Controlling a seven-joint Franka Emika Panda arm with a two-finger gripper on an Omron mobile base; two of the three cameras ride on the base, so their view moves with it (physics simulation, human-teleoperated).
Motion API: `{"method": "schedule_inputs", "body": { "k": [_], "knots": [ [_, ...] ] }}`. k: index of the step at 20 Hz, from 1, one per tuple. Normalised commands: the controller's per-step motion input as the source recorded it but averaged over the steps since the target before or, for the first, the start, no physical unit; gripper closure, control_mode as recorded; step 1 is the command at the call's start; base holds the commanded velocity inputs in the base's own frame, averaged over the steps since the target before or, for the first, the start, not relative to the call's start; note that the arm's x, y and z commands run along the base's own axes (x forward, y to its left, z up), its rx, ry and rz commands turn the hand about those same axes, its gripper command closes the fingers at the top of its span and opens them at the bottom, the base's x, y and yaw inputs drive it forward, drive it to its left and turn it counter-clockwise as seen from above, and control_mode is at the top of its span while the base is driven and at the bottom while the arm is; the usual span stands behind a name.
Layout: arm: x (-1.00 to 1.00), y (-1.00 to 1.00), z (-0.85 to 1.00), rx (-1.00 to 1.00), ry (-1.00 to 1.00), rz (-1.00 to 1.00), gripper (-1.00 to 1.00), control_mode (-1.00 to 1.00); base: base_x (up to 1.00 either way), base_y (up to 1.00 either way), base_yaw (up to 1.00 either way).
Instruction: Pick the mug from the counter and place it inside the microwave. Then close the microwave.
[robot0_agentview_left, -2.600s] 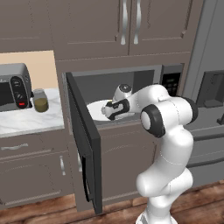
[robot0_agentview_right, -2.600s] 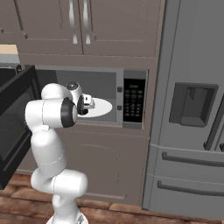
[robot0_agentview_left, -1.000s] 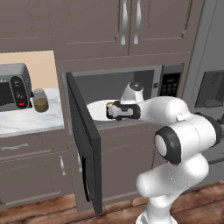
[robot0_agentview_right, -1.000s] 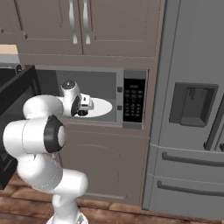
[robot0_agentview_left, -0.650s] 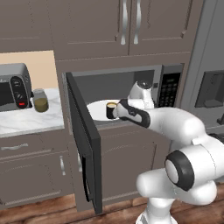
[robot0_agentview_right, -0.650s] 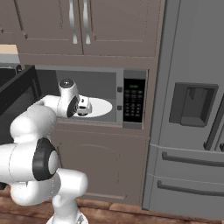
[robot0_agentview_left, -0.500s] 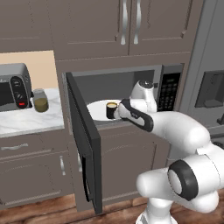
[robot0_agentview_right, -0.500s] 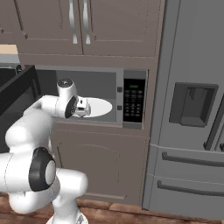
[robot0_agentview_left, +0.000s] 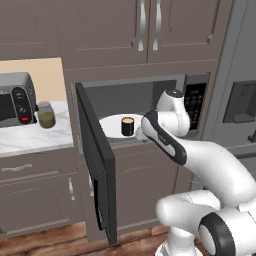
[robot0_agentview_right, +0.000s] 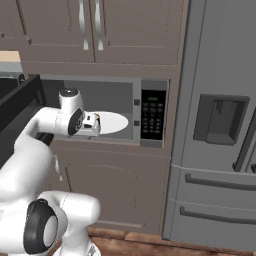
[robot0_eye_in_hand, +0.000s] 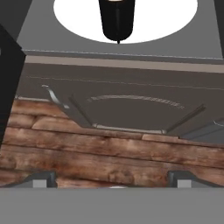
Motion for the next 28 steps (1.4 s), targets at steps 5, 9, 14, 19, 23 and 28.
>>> {"method": "schedule_inputs", "body": {
  "k": [5, 9, 14, 19, 23, 28],
  "knots": [
    [-0.56, -0.07, 0.03, 0.0, -0.01, 0.0, -1.0, -1.0, 0.0, 0.0, 0.0],
    [-0.64, -0.11, 0.0, 0.0, -0.09, 0.0, -1.0, -1.0, 0.0, 0.0, 0.0],
    [-0.92, -0.02, 0.14, 0.0, -0.11, 0.0, -1.0, -1.0, 0.0, 0.0, 0.0],
    [-0.9, 0.0, 0.3, 0.0, -0.06, 0.0, -1.0, -1.0, 0.0, 0.0, 0.0],
    [-0.8, 0.0, 0.39, 0.0, -0.02, 0.0, -1.0, -1.0, 0.0, 0.0, 0.0],
    [-0.76, 0.0, 0.44, 0.0, 0.0, 0.0, -1.0, -1.0, 0.0, 0.0, 0.0]
  ]
}}
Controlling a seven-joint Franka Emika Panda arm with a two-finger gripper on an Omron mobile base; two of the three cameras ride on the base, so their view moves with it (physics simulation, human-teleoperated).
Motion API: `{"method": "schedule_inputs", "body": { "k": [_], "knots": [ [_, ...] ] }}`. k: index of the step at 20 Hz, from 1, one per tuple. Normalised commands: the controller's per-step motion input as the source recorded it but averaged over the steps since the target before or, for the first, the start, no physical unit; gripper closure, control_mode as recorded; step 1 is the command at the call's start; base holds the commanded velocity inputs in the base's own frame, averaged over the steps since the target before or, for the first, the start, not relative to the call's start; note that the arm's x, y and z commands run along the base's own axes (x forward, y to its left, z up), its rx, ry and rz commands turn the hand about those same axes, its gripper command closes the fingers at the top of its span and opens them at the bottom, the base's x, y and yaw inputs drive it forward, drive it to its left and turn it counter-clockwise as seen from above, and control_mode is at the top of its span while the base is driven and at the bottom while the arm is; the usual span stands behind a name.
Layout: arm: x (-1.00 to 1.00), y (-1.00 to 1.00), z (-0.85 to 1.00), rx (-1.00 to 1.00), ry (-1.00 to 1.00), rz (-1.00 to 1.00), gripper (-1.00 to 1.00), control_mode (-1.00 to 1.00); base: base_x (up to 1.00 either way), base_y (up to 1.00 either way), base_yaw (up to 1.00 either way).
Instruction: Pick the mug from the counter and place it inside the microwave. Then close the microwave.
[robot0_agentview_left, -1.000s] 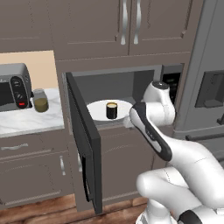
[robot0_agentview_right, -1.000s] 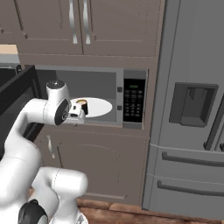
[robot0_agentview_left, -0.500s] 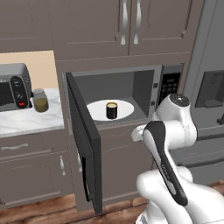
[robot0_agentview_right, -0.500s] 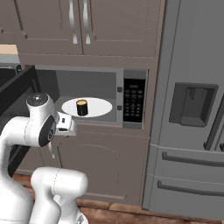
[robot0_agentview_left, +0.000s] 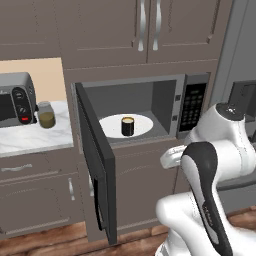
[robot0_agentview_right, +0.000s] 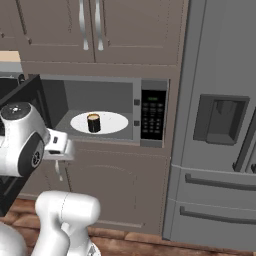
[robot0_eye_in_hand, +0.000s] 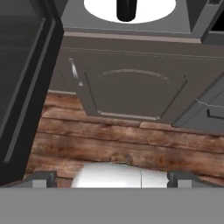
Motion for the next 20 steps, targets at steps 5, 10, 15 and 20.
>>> {"method": "schedule_inputs", "body": {
  "k": [5, 10, 15, 20],
  "knots": [
    [-0.84, 0.0, 0.15, 0.0, -0.14, 0.0, -1.0, -1.0, 0.0, 0.0, 0.0],
    [-0.8, 0.0, 0.06, 0.0, -0.36, 0.0, -1.0, -1.0, 0.0, 0.0, 0.0],
    [-0.72, 0.0, 0.13, 0.0, -0.36, 0.0, -1.0, -1.0, 0.0, 0.0, 0.0],
    [-0.63, 0.0, 0.2, 0.0, -0.23, -0.03, -1.0, -1.0, 0.0, 0.0, 0.0]
  ]
}}
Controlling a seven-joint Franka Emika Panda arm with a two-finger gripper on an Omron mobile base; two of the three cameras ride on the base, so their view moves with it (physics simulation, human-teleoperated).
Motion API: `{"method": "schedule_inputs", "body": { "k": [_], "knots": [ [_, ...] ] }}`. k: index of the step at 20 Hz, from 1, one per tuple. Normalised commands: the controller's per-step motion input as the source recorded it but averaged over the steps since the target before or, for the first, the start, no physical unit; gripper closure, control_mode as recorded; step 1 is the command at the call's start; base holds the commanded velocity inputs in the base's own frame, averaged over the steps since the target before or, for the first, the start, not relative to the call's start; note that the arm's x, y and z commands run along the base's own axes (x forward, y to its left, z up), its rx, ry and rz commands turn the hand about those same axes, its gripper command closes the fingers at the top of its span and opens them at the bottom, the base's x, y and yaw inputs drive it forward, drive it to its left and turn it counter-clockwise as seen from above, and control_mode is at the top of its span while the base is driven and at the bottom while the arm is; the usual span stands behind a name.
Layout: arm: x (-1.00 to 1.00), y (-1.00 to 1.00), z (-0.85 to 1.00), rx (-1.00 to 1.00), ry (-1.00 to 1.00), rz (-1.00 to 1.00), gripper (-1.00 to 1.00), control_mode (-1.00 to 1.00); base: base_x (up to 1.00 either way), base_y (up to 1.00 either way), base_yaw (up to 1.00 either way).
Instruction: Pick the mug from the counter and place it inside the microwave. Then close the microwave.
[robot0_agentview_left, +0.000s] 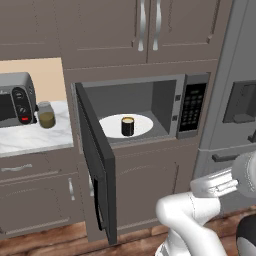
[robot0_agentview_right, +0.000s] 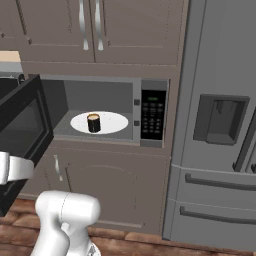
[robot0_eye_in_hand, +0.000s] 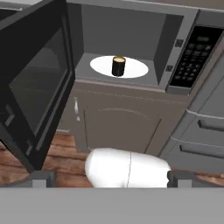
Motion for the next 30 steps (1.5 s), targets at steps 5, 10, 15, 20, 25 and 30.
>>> {"method": "schedule_inputs", "body": {
  "k": [5, 10, 15, 20, 25, 30],
  "knots": [
    [-0.47, 0.11, 0.13, 0.0, -0.07, -0.11, -1.0, -1.0, 0.0, 0.0, 0.0],
    [-0.43, 0.09, 0.0, 0.0, -0.01, -0.18, -1.0, -1.0, 0.0, 0.0, 0.0],
    [-0.32, 0.2, 0.0, 0.0, -0.04, -0.22, -1.0, -1.0, 0.0, 0.0, 0.0],
    [-0.03, 0.38, 0.06, -0.02, -0.11, -0.21, -1.0, -1.0, 0.0, 0.0, 0.0],
    [-0.01, 0.46, 0.14, -0.04, -0.16, -0.18, -1.0, -1.0, 0.0, 0.0, 0.0],
    [-0.14, 0.54, 0.18, -0.04, -0.21, -0.12, -1.0, -1.0, 0.0, 0.0, 0.0]
  ]
}}
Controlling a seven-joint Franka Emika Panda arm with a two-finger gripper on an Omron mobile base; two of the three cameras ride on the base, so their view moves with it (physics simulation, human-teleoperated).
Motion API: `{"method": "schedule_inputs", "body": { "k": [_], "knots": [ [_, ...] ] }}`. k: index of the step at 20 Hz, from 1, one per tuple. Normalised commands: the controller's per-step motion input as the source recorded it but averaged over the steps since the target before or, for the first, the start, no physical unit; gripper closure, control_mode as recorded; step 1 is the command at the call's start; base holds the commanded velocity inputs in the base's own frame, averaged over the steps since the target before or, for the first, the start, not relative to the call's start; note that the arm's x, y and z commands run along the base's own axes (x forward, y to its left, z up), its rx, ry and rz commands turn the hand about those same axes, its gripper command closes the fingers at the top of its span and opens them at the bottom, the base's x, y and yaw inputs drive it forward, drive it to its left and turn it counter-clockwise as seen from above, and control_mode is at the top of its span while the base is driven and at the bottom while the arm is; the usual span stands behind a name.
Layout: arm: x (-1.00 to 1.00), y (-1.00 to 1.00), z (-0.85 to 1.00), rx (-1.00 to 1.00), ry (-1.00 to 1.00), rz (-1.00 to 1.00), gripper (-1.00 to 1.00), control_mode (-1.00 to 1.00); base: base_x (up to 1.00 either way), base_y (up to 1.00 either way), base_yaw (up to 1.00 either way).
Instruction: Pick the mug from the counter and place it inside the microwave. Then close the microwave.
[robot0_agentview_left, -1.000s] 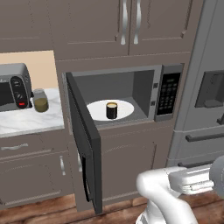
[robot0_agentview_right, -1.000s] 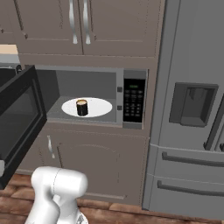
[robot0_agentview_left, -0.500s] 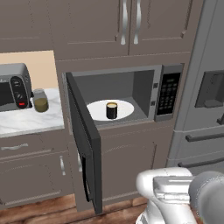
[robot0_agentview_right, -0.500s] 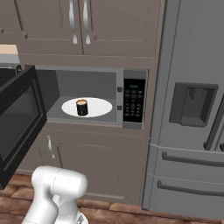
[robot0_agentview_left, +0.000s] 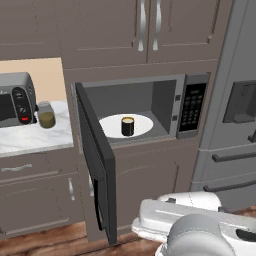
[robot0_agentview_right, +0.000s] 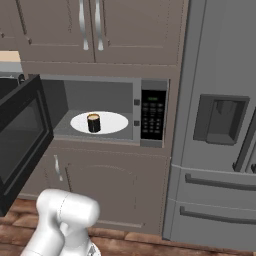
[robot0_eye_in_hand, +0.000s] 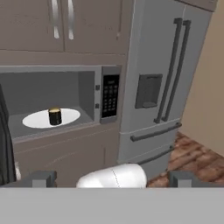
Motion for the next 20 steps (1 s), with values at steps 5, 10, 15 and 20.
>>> {"method": "schedule_inputs", "body": {
  "k": [5, 10, 15, 20],
  "knots": [
    [-0.05, 0.5, 0.1, -0.04, -0.16, -0.11, -1.0, -1.0, 0.0, 0.0, 0.0],
    [0.09, 0.39, 0.08, -0.04, -0.01, -0.17, -1.0, -1.0, 0.0, 0.0, 0.0],
    [0.26, 0.35, 0.11, -0.02, 0.03, -0.21, -1.0, -1.0, 0.0, 0.0, 0.0],
    [0.41, 0.26, 0.0, -0.01, 0.08, -0.23, -1.0, -1.0, 0.0, 0.0, 0.0]
  ]
}}
